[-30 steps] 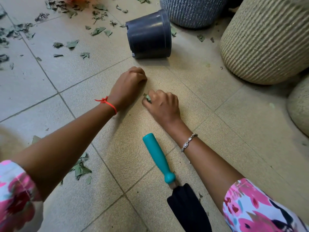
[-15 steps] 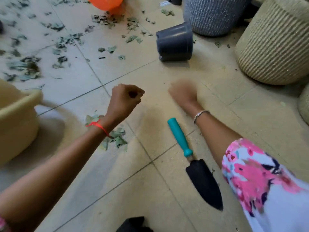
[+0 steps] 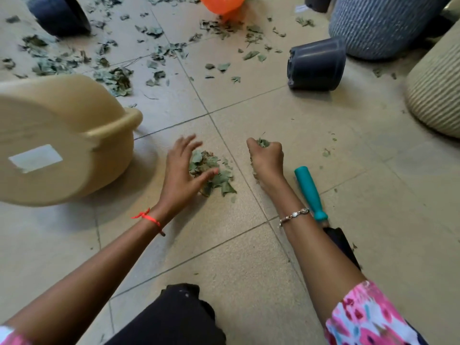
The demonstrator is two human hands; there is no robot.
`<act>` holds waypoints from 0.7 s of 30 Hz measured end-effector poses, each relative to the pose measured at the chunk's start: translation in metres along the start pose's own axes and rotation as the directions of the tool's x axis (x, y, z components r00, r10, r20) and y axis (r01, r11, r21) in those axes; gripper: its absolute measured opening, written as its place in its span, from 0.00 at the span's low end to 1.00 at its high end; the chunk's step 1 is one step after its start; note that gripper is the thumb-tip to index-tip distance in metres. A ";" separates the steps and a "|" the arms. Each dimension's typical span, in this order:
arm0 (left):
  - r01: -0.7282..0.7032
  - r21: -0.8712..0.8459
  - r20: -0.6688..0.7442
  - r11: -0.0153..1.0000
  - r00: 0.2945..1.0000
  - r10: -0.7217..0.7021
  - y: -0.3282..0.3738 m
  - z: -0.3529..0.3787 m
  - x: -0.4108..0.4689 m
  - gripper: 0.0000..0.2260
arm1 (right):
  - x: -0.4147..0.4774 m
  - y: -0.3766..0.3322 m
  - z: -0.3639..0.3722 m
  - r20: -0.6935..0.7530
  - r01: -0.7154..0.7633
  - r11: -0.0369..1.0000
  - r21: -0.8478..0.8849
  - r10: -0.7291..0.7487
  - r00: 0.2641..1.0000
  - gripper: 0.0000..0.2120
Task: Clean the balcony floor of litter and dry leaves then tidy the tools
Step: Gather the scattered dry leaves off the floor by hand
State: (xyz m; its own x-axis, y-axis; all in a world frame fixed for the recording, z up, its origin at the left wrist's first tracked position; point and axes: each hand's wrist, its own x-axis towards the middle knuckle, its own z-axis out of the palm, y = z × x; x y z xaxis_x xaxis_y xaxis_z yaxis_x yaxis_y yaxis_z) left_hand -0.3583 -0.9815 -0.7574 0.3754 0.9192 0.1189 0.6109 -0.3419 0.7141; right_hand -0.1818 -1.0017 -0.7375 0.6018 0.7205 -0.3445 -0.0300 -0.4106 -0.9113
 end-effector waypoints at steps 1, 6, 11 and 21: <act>0.059 0.078 0.016 0.995 0.998 -0.060 -0.005 0.003 -0.002 0.42 | -0.001 0.002 0.000 -0.019 0.001 0.999 0.036 -0.001 1.000 0.16; 0.057 0.248 0.124 0.967 0.988 -0.090 -0.009 0.029 0.000 0.61 | -0.002 0.013 -0.002 -0.197 0.105 0.988 0.113 -0.082 0.977 0.19; -0.144 0.327 0.221 0.934 0.973 0.072 0.004 0.048 0.015 0.52 | -0.003 0.030 -0.002 -0.245 0.189 0.974 0.125 -0.154 0.957 0.19; -0.445 0.315 0.231 0.838 0.893 0.387 0.004 0.063 0.019 0.17 | 0.000 0.039 0.000 -0.242 0.277 0.960 0.031 -0.261 0.934 0.21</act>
State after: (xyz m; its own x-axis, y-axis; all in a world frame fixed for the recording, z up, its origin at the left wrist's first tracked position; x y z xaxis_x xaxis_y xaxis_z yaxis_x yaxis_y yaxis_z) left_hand -0.3042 -0.9776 -0.7955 0.7325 0.6432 0.2230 0.5647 -0.7571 0.3285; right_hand -0.1832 -1.0175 -0.7733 0.7630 0.6457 -0.0291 0.1128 -0.1773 -0.9777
